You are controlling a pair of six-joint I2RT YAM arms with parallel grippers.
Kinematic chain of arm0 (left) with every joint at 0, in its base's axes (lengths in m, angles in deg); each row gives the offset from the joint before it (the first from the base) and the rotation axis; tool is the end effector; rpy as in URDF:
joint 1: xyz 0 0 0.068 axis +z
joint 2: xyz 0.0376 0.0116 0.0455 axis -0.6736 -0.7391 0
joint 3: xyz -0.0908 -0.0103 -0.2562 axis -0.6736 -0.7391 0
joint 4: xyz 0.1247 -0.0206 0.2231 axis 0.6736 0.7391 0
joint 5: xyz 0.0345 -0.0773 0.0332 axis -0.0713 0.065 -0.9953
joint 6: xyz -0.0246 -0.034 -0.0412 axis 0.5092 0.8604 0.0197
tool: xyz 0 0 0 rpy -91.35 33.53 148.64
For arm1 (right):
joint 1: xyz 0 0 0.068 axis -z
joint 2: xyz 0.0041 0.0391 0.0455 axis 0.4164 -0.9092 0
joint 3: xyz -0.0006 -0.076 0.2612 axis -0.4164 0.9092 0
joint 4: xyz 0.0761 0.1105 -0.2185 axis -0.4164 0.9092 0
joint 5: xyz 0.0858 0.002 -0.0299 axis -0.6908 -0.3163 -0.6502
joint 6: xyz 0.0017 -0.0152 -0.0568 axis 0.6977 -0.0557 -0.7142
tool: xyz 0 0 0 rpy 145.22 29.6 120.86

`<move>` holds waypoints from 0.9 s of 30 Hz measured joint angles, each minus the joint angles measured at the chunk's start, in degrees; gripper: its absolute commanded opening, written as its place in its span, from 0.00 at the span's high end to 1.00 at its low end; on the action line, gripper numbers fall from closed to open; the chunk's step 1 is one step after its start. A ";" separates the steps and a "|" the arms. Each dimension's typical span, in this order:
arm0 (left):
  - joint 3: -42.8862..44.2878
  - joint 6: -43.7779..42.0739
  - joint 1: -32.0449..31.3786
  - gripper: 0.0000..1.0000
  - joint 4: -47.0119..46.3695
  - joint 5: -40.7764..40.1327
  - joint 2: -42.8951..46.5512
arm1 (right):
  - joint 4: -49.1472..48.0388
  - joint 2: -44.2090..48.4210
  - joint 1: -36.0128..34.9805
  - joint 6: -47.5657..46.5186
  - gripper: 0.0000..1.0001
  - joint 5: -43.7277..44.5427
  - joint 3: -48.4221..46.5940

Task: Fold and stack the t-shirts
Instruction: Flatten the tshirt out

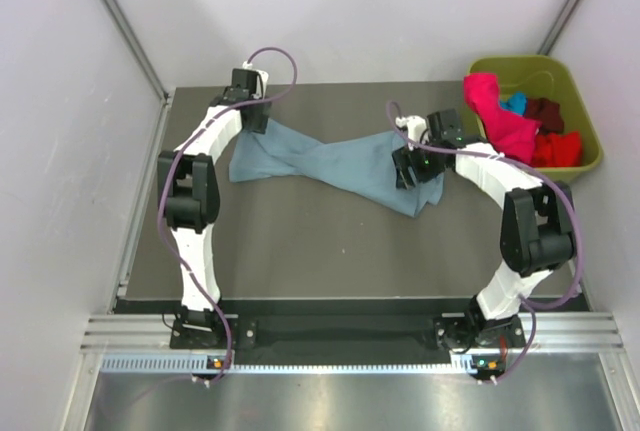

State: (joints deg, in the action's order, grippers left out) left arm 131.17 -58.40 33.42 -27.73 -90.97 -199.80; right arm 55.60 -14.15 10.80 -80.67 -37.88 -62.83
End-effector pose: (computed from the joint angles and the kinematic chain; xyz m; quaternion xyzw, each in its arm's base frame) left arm 0.4849 -0.0667 0.2330 0.0899 0.9194 0.0981 0.3702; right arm 0.3428 0.0976 0.2215 -0.2695 0.9074 0.1492 0.2858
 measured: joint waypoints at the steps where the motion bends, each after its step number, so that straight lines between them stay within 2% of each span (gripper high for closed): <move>1: -0.46 0.02 0.00 0.29 0.00 0.17 0.35 | 0.68 0.04 -0.04 0.22 0.29 -0.46 1.01; 20: -2.38 1.70 0.00 0.29 0.02 2.82 3.65 | 6.60 4.83 -0.42 1.42 0.31 -4.26 9.33; 23: -2.47 1.75 0.00 0.29 0.02 2.91 3.67 | 6.47 4.83 -0.42 1.42 0.36 -4.24 9.92; 24: -2.51 1.79 0.00 0.29 0.04 2.91 3.72 | 6.40 4.83 -0.42 1.42 0.46 -4.17 9.97; 27: -2.84 1.99 0.00 0.29 0.02 2.91 3.93 | 5.70 4.72 -0.42 1.36 0.51 -4.07 9.94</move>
State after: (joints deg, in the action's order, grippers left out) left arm 128.33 -56.41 33.42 -27.71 -88.06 -195.87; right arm 61.30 -9.42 10.39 -79.32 -41.94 -52.89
